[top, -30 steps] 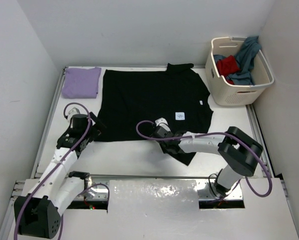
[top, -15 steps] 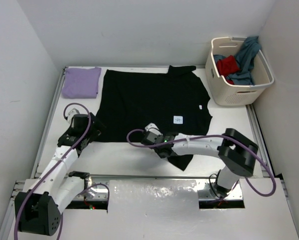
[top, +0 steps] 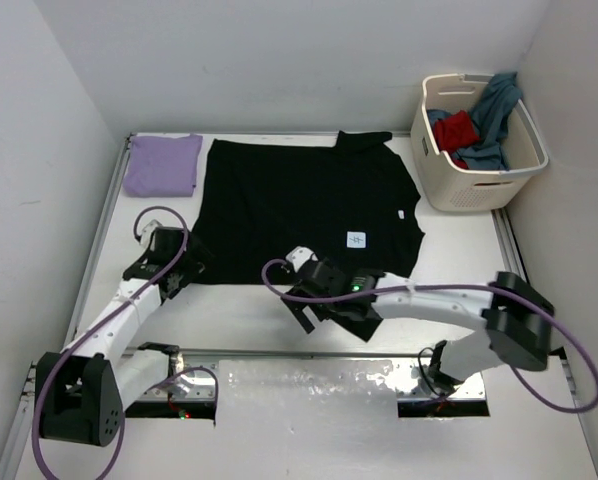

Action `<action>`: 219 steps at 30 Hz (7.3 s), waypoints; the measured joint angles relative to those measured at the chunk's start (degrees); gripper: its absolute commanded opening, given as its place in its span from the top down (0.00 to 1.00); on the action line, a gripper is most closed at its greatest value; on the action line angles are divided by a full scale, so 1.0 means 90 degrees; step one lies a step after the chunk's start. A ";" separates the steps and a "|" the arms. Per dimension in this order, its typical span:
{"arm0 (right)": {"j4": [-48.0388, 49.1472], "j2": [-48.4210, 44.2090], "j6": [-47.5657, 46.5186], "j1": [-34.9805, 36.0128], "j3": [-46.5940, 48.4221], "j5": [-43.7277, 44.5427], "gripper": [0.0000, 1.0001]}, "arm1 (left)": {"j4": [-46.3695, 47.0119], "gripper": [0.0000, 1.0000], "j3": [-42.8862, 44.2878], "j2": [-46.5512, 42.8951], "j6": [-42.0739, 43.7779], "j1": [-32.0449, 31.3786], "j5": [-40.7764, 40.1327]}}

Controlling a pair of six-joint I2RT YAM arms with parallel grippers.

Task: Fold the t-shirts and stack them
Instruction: Flatten out the tshirt, then grap the side of the flattened tshirt closest away from the robot with both arms, then fold the flattened tshirt in 1/3 of the way

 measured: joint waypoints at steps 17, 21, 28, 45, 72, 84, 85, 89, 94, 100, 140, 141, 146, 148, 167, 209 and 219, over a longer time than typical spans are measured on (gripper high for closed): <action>-0.1229 -0.2140 0.1110 -0.0719 -0.2353 -0.0041 0.21 | 0.0777 0.27 -0.0648 0.0692 0.0036 0.0865 0.0483; -0.0831 -0.1707 0.0986 -0.0719 -0.2353 -0.0160 0.35 | 0.1236 0.38 -0.0651 0.0928 0.0080 0.0865 0.0656; -0.0554 -0.1394 0.1054 -0.0714 -0.2305 -0.0243 0.79 | 0.1817 0.95 -0.0704 0.1331 0.0131 0.0865 0.0721; -0.3070 -0.3956 0.2348 -0.1258 -0.2749 -0.0027 1.00 | 0.1243 1.00 -0.0702 0.1117 0.0007 0.0884 0.0374; -0.2822 -0.2324 0.0651 -0.2650 0.0066 0.0772 1.00 | 0.0988 1.00 0.0857 0.1362 0.0160 0.0884 0.0726; -0.2448 -0.1358 -0.0223 -0.3990 0.0823 0.0748 1.00 | 0.1343 1.00 0.2327 0.2815 0.0211 0.0799 0.0821; -0.2429 -0.1275 -0.0291 -0.4082 0.0903 0.0729 1.00 | 0.1338 1.00 0.2458 0.2958 0.0228 0.0782 0.0821; -0.2283 -0.0911 -0.0549 -0.4340 0.1251 0.0670 1.00 | 0.1304 1.00 0.3089 0.3582 0.0321 0.0719 0.0780; -0.2059 -0.0512 -0.0840 -0.4663 0.1523 0.0483 1.00 | 0.1304 1.00 0.3857 0.4163 0.0410 0.0680 0.0690; -0.1848 0.0112 -0.1175 -0.5071 0.1787 0.0262 1.00 | 0.1360 1.00 0.4682 0.4920 0.0585 0.0522 0.0539; -0.0549 0.0143 -0.1365 -0.5663 0.0304 -0.2737 0.07 | 0.1586 0.00 0.4782 0.5428 0.1132 -0.0121 0.0862; -0.0408 0.0114 -0.1277 -0.5620 0.0148 -0.3019 0.01 | 0.1588 0.00 0.4736 0.5508 0.1137 -0.0121 0.0894; 0.0112 0.0068 -0.1086 -0.5387 -0.0301 -0.3818 0.01 | 0.1625 0.00 0.4724 0.5816 0.1168 -0.0121 0.0976; 0.0214 0.0070 -0.1022 -0.5384 -0.0323 -0.3881 0.01 | 0.1678 0.00 0.4724 0.5899 0.1188 -0.0121 0.0974; -0.0442 -0.0236 -0.0678 -0.4918 0.0478 -0.1491 0.04 | 0.1807 0.00 0.4748 0.6222 0.1234 -0.0126 0.0891; 0.0158 0.1705 -0.0427 -0.5935 0.1161 -0.0068 1.00 | 0.1770 0.00 0.4796 0.6261 0.1355 -0.0126 0.0670; 0.0503 0.1705 -0.1775 -0.5935 0.1661 0.0068 1.00 | 0.1763 0.00 0.4796 0.6261 0.1365 -0.0126 0.0622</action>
